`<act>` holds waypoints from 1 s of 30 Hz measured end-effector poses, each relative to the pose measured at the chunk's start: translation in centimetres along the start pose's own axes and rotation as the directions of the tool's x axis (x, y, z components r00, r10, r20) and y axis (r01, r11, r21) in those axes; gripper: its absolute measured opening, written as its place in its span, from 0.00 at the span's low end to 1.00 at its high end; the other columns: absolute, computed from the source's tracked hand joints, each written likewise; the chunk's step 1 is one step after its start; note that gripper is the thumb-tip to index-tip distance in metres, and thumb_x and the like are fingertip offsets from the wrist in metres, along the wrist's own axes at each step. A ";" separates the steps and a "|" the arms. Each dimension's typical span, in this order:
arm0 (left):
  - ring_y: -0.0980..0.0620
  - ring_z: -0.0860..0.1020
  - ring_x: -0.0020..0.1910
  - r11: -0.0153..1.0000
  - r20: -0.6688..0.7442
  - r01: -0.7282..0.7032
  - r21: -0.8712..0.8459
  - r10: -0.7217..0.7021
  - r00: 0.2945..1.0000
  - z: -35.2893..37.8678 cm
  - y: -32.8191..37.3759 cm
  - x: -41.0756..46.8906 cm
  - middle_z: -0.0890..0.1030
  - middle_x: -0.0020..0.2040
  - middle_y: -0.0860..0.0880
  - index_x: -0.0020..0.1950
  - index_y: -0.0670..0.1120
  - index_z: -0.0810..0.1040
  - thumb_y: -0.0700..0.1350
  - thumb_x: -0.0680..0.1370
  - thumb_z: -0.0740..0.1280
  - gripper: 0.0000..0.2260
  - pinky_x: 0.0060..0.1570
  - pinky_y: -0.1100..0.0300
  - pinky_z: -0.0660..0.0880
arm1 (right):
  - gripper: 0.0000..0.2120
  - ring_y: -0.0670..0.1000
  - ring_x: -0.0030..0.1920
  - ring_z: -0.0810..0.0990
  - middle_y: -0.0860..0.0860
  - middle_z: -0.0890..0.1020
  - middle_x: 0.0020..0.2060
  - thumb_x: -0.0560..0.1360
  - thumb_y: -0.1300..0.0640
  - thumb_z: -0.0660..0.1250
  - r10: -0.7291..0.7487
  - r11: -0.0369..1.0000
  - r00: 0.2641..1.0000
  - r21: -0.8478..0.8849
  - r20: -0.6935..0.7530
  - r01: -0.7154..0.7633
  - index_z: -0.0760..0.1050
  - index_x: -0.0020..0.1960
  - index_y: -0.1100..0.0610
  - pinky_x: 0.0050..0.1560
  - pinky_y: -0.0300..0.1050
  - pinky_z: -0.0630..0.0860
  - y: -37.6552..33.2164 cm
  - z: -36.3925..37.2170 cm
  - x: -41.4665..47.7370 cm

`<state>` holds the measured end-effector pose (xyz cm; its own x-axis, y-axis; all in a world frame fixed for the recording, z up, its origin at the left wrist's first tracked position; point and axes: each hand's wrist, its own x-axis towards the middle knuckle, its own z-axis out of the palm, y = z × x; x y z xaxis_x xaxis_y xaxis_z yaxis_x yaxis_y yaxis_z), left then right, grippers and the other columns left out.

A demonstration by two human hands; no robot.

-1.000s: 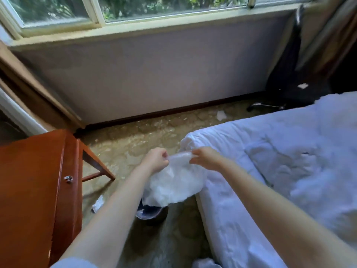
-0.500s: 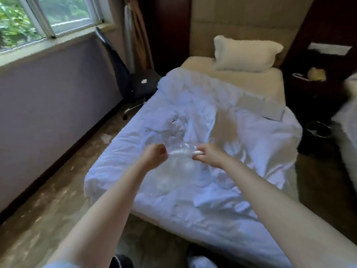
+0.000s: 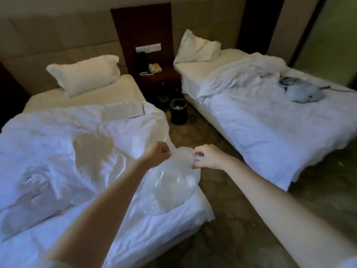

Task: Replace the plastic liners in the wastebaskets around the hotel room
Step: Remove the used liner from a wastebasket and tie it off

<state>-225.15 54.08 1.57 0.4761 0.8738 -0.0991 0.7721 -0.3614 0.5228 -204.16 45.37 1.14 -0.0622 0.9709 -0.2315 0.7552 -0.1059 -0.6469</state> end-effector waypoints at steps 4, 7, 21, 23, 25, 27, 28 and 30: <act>0.52 0.74 0.41 0.985 0.135 -0.174 0.000 0.172 0.976 7.7 12.3 6.9 0.75 0.39 0.52 0.40 0.48 0.77 0.41 0.74 0.69 0.04 0.36 0.64 0.71 | 0.13 0.42 0.34 0.72 0.42 0.72 0.34 0.69 0.48 0.76 0.137 0.991 0.981 0.028 -0.138 -0.134 0.75 0.47 0.50 0.36 0.39 0.68 10.7 -7.1 -5.8; 0.52 0.75 0.41 0.965 0.209 -0.263 -0.021 0.261 0.942 13.1 21.4 10.5 0.77 0.40 0.51 0.42 0.46 0.79 0.43 0.75 0.69 0.02 0.35 0.65 0.70 | 0.16 0.45 0.36 0.74 0.44 0.73 0.34 0.69 0.44 0.74 0.263 0.965 0.938 0.083 -0.226 -0.250 0.77 0.50 0.53 0.40 0.43 0.71 17.9 -11.9 -10.0; 0.46 0.78 0.48 0.723 0.511 -0.673 -0.159 0.643 0.570 35.3 55.4 25.0 0.82 0.47 0.42 0.45 0.40 0.81 0.39 0.74 0.68 0.04 0.40 0.64 0.68 | 0.12 0.48 0.36 0.70 0.47 0.71 0.33 0.72 0.49 0.74 0.666 0.742 0.577 0.341 -0.473 -0.577 0.76 0.45 0.56 0.35 0.38 0.66 46.1 -27.6 -23.0; 0.44 0.78 0.51 0.677 0.535 -0.710 -0.195 0.680 0.502 38.0 60.4 27.8 0.82 0.49 0.41 0.47 0.39 0.81 0.40 0.75 0.69 0.05 0.43 0.63 0.67 | 0.11 0.45 0.33 0.68 0.45 0.69 0.31 0.72 0.52 0.75 0.701 0.703 0.493 0.379 -0.515 -0.603 0.76 0.44 0.58 0.32 0.33 0.63 49.9 -30.9 -24.0; 0.45 0.77 0.52 0.626 0.564 -0.749 -0.217 0.707 0.428 40.9 66.2 31.0 0.81 0.50 0.41 0.49 0.38 0.81 0.39 0.75 0.69 0.06 0.43 0.65 0.65 | 0.10 0.41 0.31 0.66 0.42 0.68 0.29 0.72 0.54 0.75 0.733 0.659 0.407 0.420 -0.546 -0.624 0.75 0.43 0.56 0.33 0.33 0.63 53.9 -34.8 -25.1; 0.44 0.77 0.51 0.586 0.578 -0.776 -0.232 0.725 0.375 42.6 70.1 32.7 0.81 0.49 0.40 0.48 0.37 0.81 0.40 0.75 0.69 0.07 0.42 0.66 0.64 | 0.09 0.42 0.32 0.68 0.42 0.69 0.30 0.72 0.53 0.75 0.748 0.632 0.373 0.418 -0.549 -0.652 0.76 0.44 0.54 0.39 0.38 0.64 56.0 -37.4 -26.0; 0.44 0.77 0.51 0.568 0.579 -0.783 -0.253 0.737 0.348 44.0 72.9 34.0 0.81 0.48 0.40 0.48 0.37 0.81 0.40 0.75 0.70 0.07 0.43 0.65 0.65 | 0.08 0.44 0.35 0.70 0.44 0.71 0.32 0.72 0.53 0.74 0.755 0.614 0.336 0.425 -0.564 -0.665 0.78 0.46 0.55 0.40 0.39 0.63 57.6 -39.1 -26.6; 0.45 0.78 0.49 0.552 0.584 -0.785 -0.280 0.747 0.318 46.5 78.1 35.9 0.81 0.47 0.40 0.47 0.38 0.81 0.41 0.74 0.70 0.06 0.44 0.63 0.67 | 0.11 0.47 0.41 0.72 0.49 0.74 0.37 0.73 0.52 0.73 0.774 0.572 0.246 0.479 -0.583 -0.665 0.80 0.50 0.59 0.41 0.39 0.64 60.5 -42.3 -28.1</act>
<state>-128.18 42.07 -0.58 0.9739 -0.1825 -0.1349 -0.0654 -0.7948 0.6033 -129.12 20.78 -0.73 0.9498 0.2825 -0.1346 0.1609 -0.8096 -0.5644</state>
